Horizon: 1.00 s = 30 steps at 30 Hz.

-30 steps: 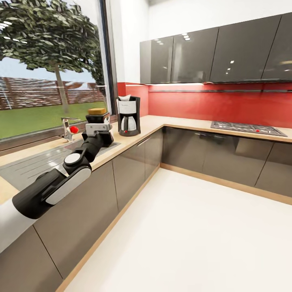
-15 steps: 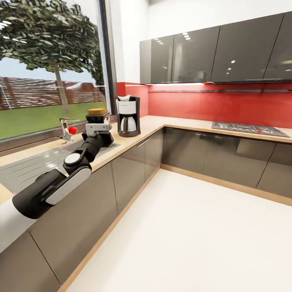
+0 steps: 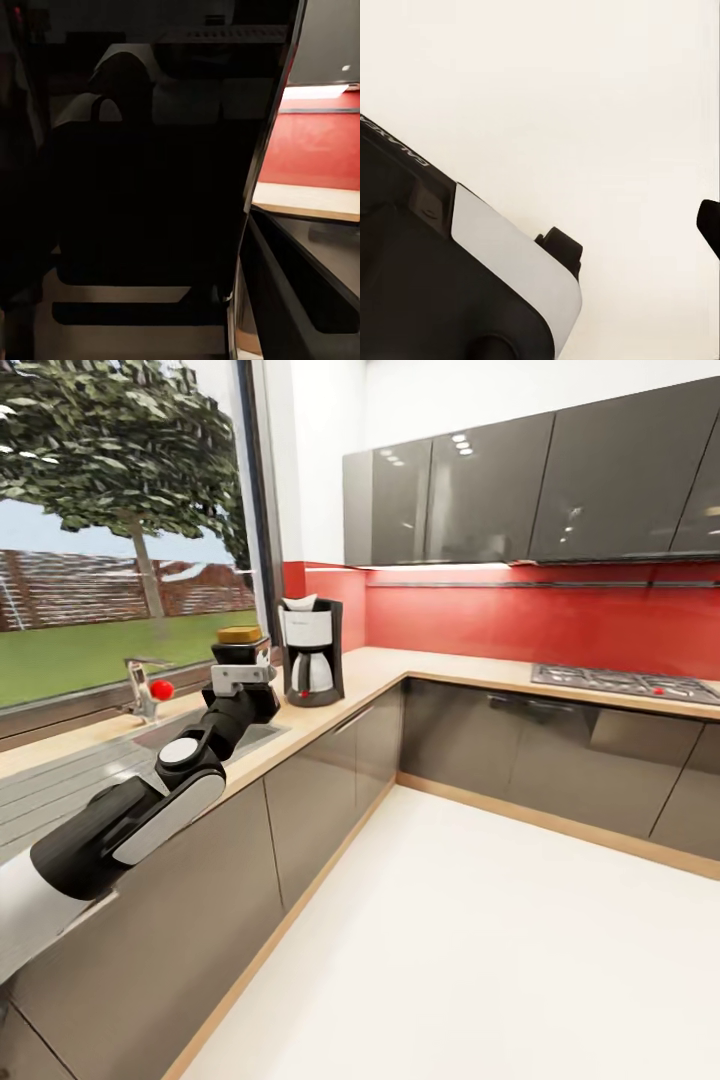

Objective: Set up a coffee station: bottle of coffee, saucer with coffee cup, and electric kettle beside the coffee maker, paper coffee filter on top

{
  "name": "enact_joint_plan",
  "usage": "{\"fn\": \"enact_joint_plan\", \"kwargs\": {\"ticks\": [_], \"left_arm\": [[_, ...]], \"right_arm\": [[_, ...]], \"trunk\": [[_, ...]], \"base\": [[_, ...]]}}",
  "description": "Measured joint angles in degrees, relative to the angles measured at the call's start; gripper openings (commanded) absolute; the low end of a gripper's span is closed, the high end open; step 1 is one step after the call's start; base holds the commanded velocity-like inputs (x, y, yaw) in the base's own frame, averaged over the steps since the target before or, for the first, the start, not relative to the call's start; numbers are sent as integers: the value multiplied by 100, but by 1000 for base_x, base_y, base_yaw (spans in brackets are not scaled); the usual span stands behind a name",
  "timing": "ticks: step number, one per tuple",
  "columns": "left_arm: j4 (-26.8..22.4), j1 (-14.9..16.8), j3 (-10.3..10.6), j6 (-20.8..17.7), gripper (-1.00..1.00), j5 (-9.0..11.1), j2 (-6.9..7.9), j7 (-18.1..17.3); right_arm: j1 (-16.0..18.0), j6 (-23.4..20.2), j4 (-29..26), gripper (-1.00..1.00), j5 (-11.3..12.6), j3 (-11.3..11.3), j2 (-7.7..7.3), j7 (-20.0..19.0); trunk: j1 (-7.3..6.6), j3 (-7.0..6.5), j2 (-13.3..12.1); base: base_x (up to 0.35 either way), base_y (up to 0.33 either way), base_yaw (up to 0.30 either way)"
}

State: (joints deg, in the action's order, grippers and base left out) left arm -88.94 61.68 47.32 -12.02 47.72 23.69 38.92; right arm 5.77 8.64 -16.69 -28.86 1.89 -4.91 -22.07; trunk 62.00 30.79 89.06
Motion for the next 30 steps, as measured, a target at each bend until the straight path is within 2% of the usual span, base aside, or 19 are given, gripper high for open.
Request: {"fn": "enact_joint_plan", "kwargs": {"ticks": [30], "left_arm": [[0, -1, 0, 1, -100, 4, 0, 0]], "right_arm": [[0, 0, 0, 100, 0, 1, -1, -11]], "trunk": [[0, 0, 0]], "base": [[255, -203, 0]]}}
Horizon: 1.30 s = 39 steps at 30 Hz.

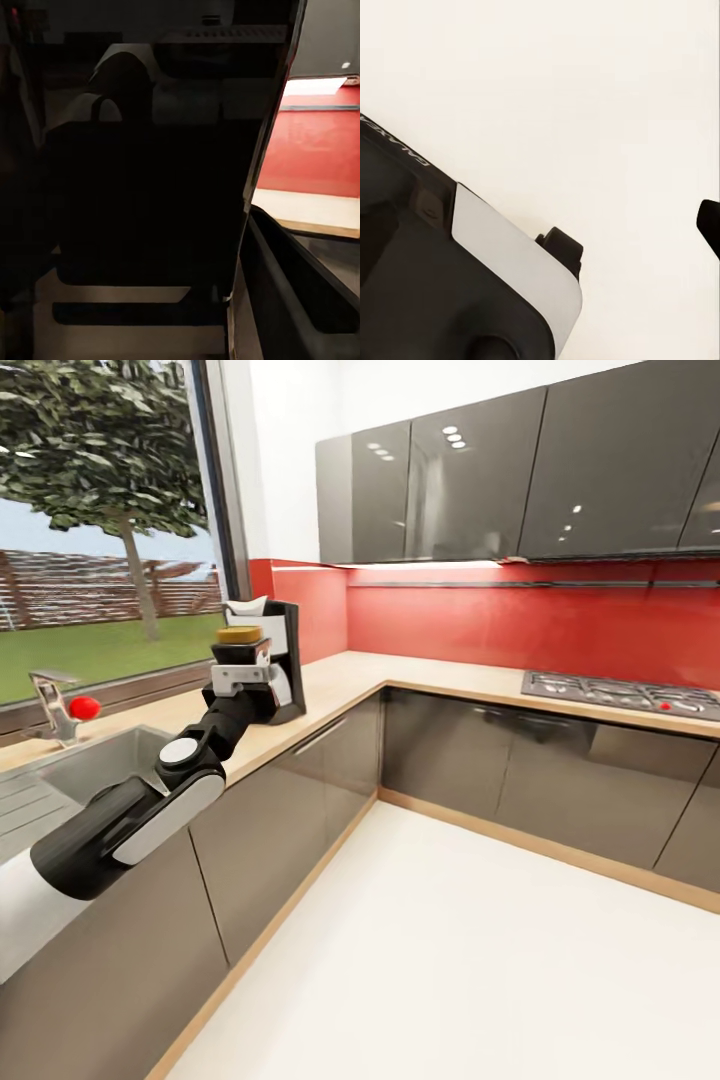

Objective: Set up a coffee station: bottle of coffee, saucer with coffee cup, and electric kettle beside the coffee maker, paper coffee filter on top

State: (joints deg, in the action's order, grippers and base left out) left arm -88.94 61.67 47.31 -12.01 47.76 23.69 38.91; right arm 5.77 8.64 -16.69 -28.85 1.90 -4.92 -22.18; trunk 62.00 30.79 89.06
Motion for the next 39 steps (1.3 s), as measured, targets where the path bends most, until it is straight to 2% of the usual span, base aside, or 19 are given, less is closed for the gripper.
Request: {"fn": "enact_joint_plan", "kwargs": {"ticks": [8, 18, 28, 39], "left_arm": [[0, 0, 0, 0, -100, 0, -1, 0], [2, 1, 0, -1, -100, -11, 1, 1], [9, 2, -2, -3, -100, -21, 1, 9], [17, 2, 1, -1, -100, -10, 1, 10]], "right_arm": [[0, 0, 0, 100, 0, 0, 0, 1], [1, 1, 1, 100, 0, 0, 8, 22], [1, -2, 10, 100, -9, -23, 35, 654], [1, -13, 10, 100, -7, -24, 36, 693]], "trunk": [[0, 0, 0], [2, 0, 0], [1, 0, 1], [2, 0, 0]], "base": [[231, -222, 18], [155, -168, 213], [37, -45, 246], [117, -136, 140]]}}
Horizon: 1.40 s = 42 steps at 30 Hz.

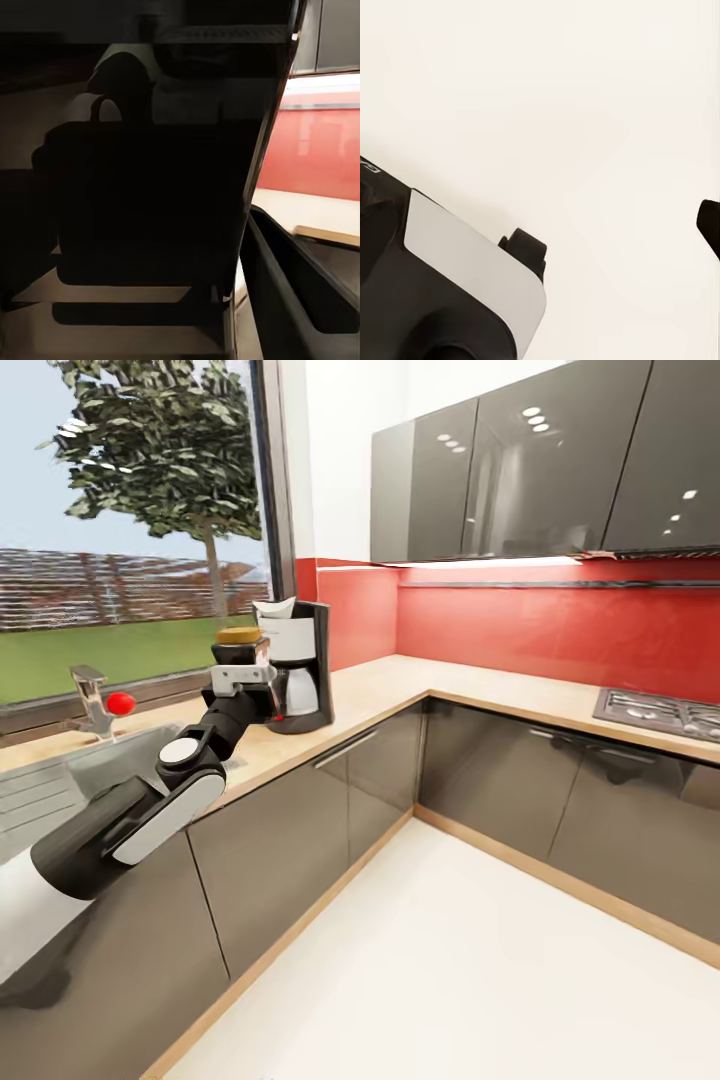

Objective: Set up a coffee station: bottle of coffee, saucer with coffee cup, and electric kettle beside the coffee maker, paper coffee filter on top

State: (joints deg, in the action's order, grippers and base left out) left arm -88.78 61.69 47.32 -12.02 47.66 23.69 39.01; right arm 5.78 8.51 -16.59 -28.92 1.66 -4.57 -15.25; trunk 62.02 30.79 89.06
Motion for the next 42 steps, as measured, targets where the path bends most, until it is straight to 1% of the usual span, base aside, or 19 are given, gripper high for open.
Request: {"fn": "enact_joint_plan", "kwargs": {"ticks": [7, 11, 16, 26, 30, 42], "left_arm": [[22, 0, 0, 0, -100, 4, -2, 2], [38, 0, -1, 0, -100, 0, 0, 6], [51, -1, -1, 0, -100, 0, 0, 7], [53, 0, 0, 0, -100, 3, 0, 9], [52, -1, -1, 0, -100, -1, -2, 8], [53, -1, -2, 1, -100, 3, -2, 8]], "right_arm": [[0, 0, 0, 100, 3, 0, 0, 1], [0, 0, 0, 100, 3, 0, 0, -10], [0, 0, 0, 100, 5, 0, 0, -12], [0, 0, 0, 100, 6, 0, 0, -1], [2, 0, 0, 100, 6, 0, 0, -2], [-1, -1, -1, 100, 6, 0, 0, -16]], "trunk": [[0, 0, 0], [0, 0, 0], [-1, 0, 0], [0, 0, 0], [-1, 0, 0], [-2, 0, 0]], "base": [[4, -4, 260], [13, -47, 115], [178, -156, 111], [19, -17, 257], [122, -141, 227], [198, -214, 36]]}}
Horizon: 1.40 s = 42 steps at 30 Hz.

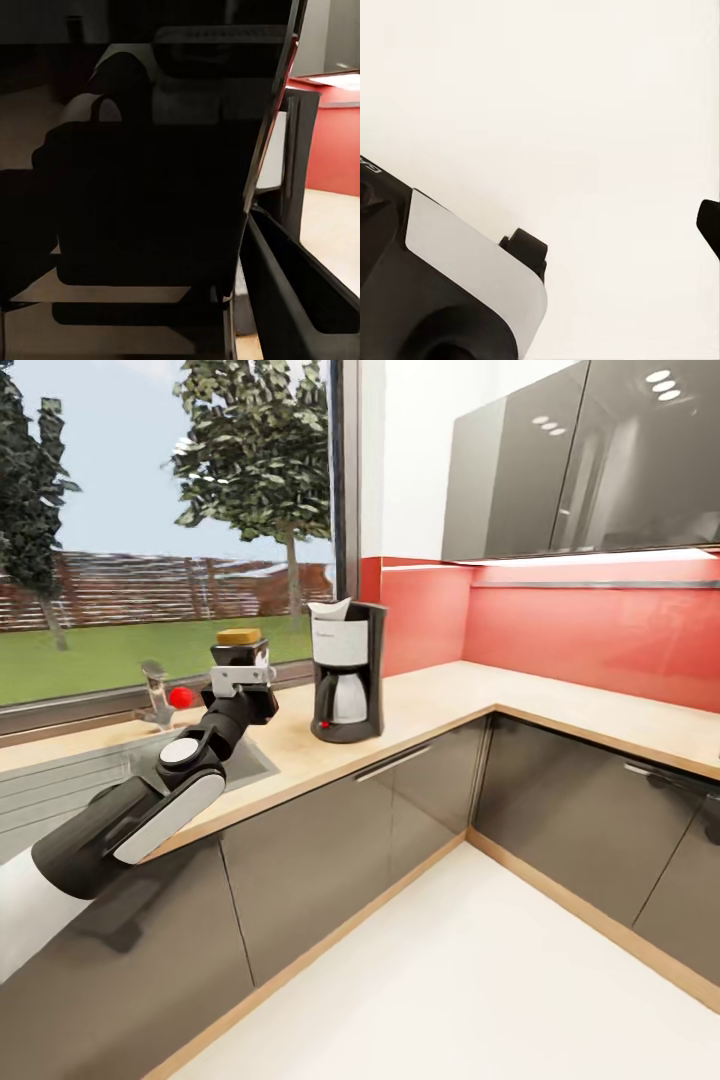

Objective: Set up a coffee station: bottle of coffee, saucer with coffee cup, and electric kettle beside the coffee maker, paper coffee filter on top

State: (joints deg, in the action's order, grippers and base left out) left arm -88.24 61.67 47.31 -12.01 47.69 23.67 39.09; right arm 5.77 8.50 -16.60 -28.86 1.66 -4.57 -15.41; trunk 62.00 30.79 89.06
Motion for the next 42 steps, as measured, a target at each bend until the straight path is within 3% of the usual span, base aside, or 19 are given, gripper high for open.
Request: {"fn": "enact_joint_plan", "kwargs": {"ticks": [10, 25, 42], "left_arm": [[-1, -1, 8, 0, -100, 5, -2, 0], [-1, 1, 9, -1, -100, -4, -4, 1], [0, 1, 89, -1, -100, -2, -6, 1]], "right_arm": [[1, 0, 1, 100, 1, 0, 0, 4], [1, 1, 1, 100, 0, 0, 0, 17], [0, -15, 0, 100, -1, -2, 0, 0]], "trunk": [[0, 0, 0], [1, 0, 0], [1, 0, 0]], "base": [[212, -233, 47], [113, -130, 237], [192, -193, 15]]}}
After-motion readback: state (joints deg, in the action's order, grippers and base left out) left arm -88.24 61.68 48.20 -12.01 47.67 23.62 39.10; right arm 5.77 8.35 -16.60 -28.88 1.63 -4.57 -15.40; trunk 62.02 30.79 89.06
